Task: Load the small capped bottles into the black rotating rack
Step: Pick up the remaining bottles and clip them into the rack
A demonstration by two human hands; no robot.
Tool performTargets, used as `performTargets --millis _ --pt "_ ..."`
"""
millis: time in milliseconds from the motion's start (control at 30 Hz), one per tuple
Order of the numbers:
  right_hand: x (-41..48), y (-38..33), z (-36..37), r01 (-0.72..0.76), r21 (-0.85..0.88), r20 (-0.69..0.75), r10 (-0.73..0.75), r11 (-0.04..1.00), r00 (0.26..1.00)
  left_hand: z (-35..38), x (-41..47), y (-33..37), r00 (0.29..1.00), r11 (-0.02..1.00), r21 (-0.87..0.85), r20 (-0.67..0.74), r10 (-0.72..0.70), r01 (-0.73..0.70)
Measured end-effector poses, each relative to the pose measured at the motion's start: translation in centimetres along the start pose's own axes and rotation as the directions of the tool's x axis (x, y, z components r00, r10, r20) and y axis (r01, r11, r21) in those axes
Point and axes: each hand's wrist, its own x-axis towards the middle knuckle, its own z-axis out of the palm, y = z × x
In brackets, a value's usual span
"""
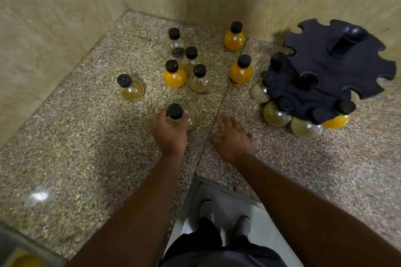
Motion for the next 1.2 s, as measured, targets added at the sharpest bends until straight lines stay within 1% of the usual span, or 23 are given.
performTargets --millis 67,167,267,333,367,433,533,600,667,767,833,900,1033,1200 --pt "-0.6 0.6 -1.1 0.02 0.087 -0.141 -0.007 0.996 0.99 0.7 -0.7 1.4 0.997 0.998 -0.024 0.042 0.063 -0.062" --pt "-1.6 1.6 -3.1 0.007 0.229 -0.317 0.067 0.973 0.946 2.2 -2.4 4.3 0.983 0.989 -0.1 0.132 0.124 -0.111" --pt "-2.4 3.1 -5.6 -0.029 0.406 -0.391 0.202 0.914 0.898 4.0 -4.6 7.4 0.958 0.977 -0.192 0.248 0.144 -0.097" --pt "-3.1 4.3 -7.0 -0.022 0.476 -0.444 0.262 0.879 0.857 4.9 -5.9 9.0 0.928 0.964 -0.232 0.315 0.199 -0.128" --pt "-3.5 4.9 -7.7 -0.004 0.522 -0.467 0.289 0.853 0.836 5.2 -6.5 9.9 0.909 0.955 -0.25 0.338 0.242 -0.161" --pt "-4.4 6.1 -9.2 0.073 0.65 -0.499 0.352 0.756 0.792 5.7 -7.7 11.8 0.86 0.928 -0.287 0.382 0.337 -0.237" --pt "-5.0 7.3 -11.8 0.175 0.811 -0.467 0.437 0.559 0.768 6.5 -8.7 14.3 0.75 0.873 -0.333 0.455 0.48 -0.356" --pt "-5.0 7.8 -13.6 0.196 0.875 -0.413 0.471 0.444 0.779 7.1 -9.1 15.7 0.694 0.842 -0.345 0.478 0.538 -0.415" --pt "-4.9 8.1 -15.2 0.194 0.922 -0.347 0.49 0.336 0.8 7.4 -9.3 17.2 0.676 0.834 -0.355 0.489 0.551 -0.423" --pt "-4.7 7.8 -17.4 0.212 0.972 -0.235 0.507 0.102 0.83 8.0 -8.7 18.9 0.651 0.838 -0.377 0.53 0.544 -0.394" --pt "-4.6 7.4 -18.4 0.19 0.982 -0.152 0.541 -0.016 0.827 8.1 -8.4 19.8 0.633 0.838 -0.38 0.55 0.545 -0.391" --pt "-4.4 7.5 -18.9 0.162 0.984 -0.092 0.582 -0.07 0.808 8.2 -8.2 20.4 0.62 0.828 -0.38 0.549 0.56 -0.411" --pt "-4.3 8.5 -19.2 0.155 0.985 -0.072 0.633 -0.076 0.771 8.7 -8.4 21.4 0.587 0.808 -0.364 0.557 0.587 -0.463" --pt "-4.4 9.0 -20.5 0.169 0.982 -0.081 0.622 -0.084 0.779 9.5 -9.4 22.2 0.552 0.799 -0.361 0.584 0.595 -0.48"
